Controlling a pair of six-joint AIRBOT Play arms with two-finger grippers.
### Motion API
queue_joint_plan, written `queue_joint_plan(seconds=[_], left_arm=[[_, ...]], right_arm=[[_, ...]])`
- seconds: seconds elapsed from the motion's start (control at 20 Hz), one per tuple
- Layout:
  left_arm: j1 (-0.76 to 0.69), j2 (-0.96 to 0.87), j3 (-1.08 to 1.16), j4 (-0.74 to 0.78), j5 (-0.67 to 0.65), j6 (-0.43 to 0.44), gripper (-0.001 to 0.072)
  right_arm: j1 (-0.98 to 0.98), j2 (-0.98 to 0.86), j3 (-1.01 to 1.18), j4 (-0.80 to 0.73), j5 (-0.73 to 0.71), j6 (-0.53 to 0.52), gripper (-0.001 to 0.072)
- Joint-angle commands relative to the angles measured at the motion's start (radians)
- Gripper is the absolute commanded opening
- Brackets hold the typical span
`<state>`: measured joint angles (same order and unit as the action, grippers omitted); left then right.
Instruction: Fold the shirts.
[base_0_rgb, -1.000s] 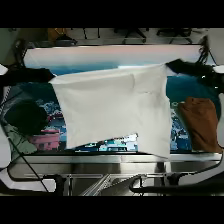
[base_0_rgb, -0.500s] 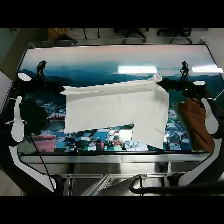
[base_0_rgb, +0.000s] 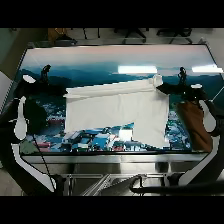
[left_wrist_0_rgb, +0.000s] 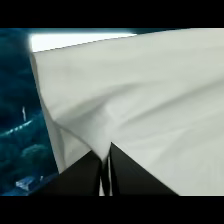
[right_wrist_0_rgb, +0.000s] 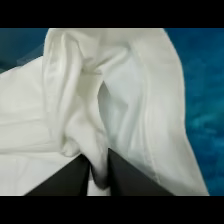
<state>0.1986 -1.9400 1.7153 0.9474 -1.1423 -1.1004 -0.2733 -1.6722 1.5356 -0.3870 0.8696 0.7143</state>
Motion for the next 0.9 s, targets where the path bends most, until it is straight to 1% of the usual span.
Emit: queue_joint_plan(seconds=[0.0,0.05,0.1,0.15,0.2,0.25,0.3,0.4,0.5,0.55,0.65,0.75,0.85], left_arm=[[0.005,0.000,0.070,-0.004,-0.147,-0.081,0.0535],[0.013,0.007,0.115,-0.004,-0.216,-0.119,0.0576],[0.021,0.021,0.154,-0.003,-0.281,-0.144,0.0576],[0.029,0.040,0.173,-0.003,-0.327,-0.162,0.0576],[0.039,0.070,0.169,0.006,-0.361,-0.181,0.0575],[0.048,0.111,0.130,0.030,-0.377,-0.198,0.0575],[0.056,0.154,0.071,0.067,-0.388,-0.209,0.0575],[0.064,0.246,-0.107,0.155,-0.392,-0.211,0.0575],[0.077,0.336,-0.341,0.186,-0.336,-0.208,0.0575],[0.087,0.375,-0.461,0.184,-0.283,-0.204,0.0575],[0.100,0.431,-0.655,0.182,-0.164,-0.174,0.0575],[0.098,0.446,-0.771,0.174,-0.077,-0.151,0.0575],[0.084,0.446,-0.832,0.170,-0.019,-0.135,0.0575]], right_arm=[[-0.008,0.045,0.018,0.020,0.089,-0.001,0.0326],[-0.016,0.081,0.023,-0.004,0.112,-0.004,0.0327],[-0.029,0.129,0.023,-0.036,0.134,-0.003,0.0327],[-0.045,0.175,0.023,-0.082,0.150,0.029,0.0327],[-0.064,0.221,0.023,-0.145,0.172,0.092,0.0330],[-0.081,0.258,0.022,-0.208,0.210,0.156,0.0362],[-0.097,0.290,0.016,-0.272,0.266,0.215,0.0414],[-0.122,0.340,-0.037,-0.380,0.370,0.304,0.0411],[-0.156,0.385,-0.137,-0.443,0.455,0.352,0.0401],[-0.177,0.412,-0.201,-0.451,0.470,0.362,0.0365],[-0.213,0.459,-0.320,-0.451,0.467,0.365,0.0368],[-0.225,0.478,-0.407,-0.450,0.463,0.372,0.0375],[-0.222,0.477,-0.481,-0.451,0.454,0.371,0.0376]])
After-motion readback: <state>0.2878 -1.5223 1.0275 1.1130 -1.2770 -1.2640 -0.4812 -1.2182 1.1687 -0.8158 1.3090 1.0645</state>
